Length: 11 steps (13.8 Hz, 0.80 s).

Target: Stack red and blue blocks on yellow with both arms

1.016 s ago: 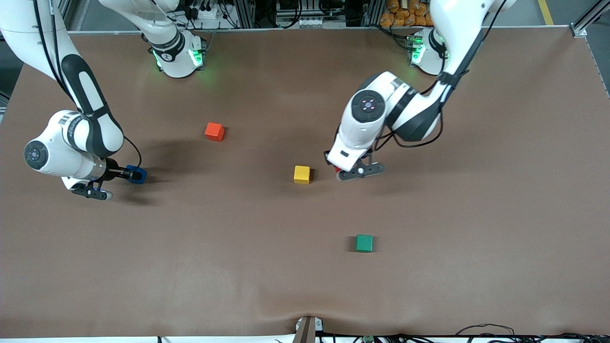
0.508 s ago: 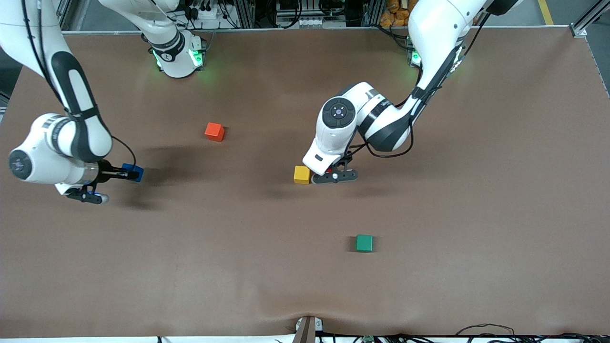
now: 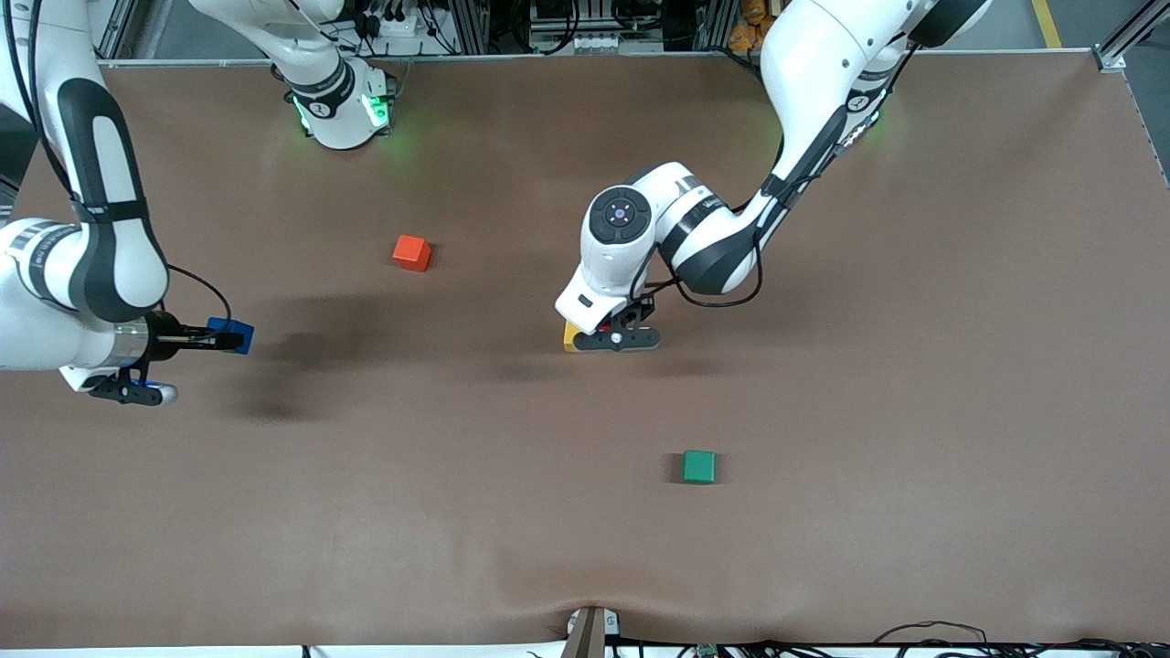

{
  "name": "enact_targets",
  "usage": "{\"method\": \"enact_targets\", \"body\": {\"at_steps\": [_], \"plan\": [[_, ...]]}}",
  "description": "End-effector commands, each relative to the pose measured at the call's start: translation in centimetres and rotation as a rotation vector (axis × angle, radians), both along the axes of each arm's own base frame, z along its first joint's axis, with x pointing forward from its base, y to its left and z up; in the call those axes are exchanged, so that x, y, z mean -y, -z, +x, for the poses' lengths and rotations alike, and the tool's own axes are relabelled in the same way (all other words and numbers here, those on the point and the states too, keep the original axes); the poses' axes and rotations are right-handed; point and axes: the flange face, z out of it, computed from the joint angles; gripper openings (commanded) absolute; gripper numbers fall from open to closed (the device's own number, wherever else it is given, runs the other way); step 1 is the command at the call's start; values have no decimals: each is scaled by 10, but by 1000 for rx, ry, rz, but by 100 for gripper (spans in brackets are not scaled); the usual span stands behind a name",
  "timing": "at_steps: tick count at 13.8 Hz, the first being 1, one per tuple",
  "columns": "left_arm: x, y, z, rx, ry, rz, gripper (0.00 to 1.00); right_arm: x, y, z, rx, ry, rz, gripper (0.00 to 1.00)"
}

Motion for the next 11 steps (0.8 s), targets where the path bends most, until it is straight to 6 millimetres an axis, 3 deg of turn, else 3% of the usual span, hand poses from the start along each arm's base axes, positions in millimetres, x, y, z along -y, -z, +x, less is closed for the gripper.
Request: {"method": "enact_targets", "body": {"at_steps": [1, 3, 9, 11], "plan": [[14, -2, 5, 23, 21, 8, 0, -2, -31, 12, 13, -25, 22, 0], [22, -6, 8, 39, 32, 0, 0, -7, -51, 20, 18, -42, 25, 0], [44, 17, -15, 51, 78, 48, 0, -25, -119, 40, 55, -79, 27, 0], [45, 21, -16, 57, 84, 61, 0, -40, -149, 40, 31, -102, 36, 0]]}}
